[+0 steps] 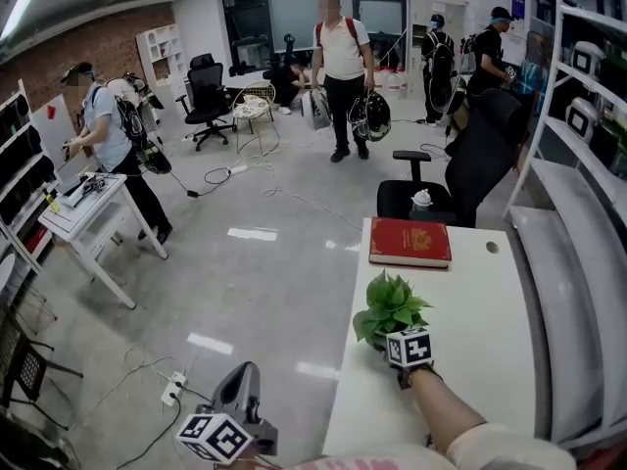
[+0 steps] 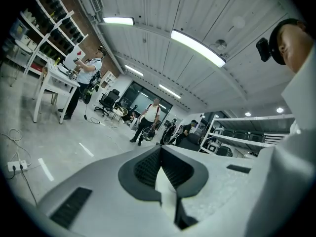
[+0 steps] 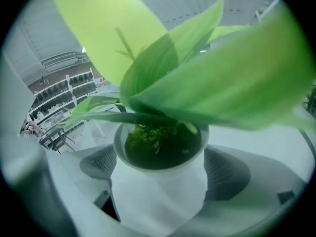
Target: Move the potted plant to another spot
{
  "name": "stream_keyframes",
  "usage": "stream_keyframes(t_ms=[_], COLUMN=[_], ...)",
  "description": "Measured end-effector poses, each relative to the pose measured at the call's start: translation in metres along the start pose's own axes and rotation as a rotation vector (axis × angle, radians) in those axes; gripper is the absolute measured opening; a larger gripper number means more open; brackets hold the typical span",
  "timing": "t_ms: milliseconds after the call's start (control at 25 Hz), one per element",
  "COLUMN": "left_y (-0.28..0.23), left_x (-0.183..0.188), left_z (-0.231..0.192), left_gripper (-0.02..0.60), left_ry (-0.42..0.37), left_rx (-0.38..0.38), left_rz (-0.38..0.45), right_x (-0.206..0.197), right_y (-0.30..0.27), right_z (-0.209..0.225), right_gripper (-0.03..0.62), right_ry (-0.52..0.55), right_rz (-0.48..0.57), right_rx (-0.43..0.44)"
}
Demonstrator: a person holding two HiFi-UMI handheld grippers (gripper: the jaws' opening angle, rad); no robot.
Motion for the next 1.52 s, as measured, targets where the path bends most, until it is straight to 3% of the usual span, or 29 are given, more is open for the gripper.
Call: stream_keyframes(t_ms=[240,800,960,1120,1520], left_y=[0.006,-0.001,0.001,0.006,0.030], left_x=[0.011,0.009,0.006,0.010,0.018], left_z=[-0.005,0.006,0.011,0.014,0.018], left_gripper=[0.003,0.003,0.003,0.003,0.003], left_ry=[-0.013,0.027,0.035,0.036,0.019], left_rx=[-0.043,-0.250,-0.307,-0.360,-0.466], left_rz=[0.001,-0.053,-0.072,-0.078,-0.082], right_x=[-0.017,-0.077,-0.096,-0.105,-0.099], right_y=[0.015,0.085,0.108,0.131,0.184], right_z=[0.000,-0.028,-0.045,-0.066,-0.115], right_gripper=[0.545,0.527,0.438,0.270,0.113], right_ry=[-0.116,-0.209,-0.272,-0.330,-0.455], right_rz=[-0.011,-0.012,0.011,0.060,0.290], right_rx=[-0.031,-0.142,-0.146,-0.154,-0.112])
Point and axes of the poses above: the fingertips, and each gripper's own axes: y backward along the fingers, z to its right, x out of its top, the point moved 5 cm from there along y, backward along the fingers, and after that the axes turned 9 degrees about -y, right-handed, at the moved point
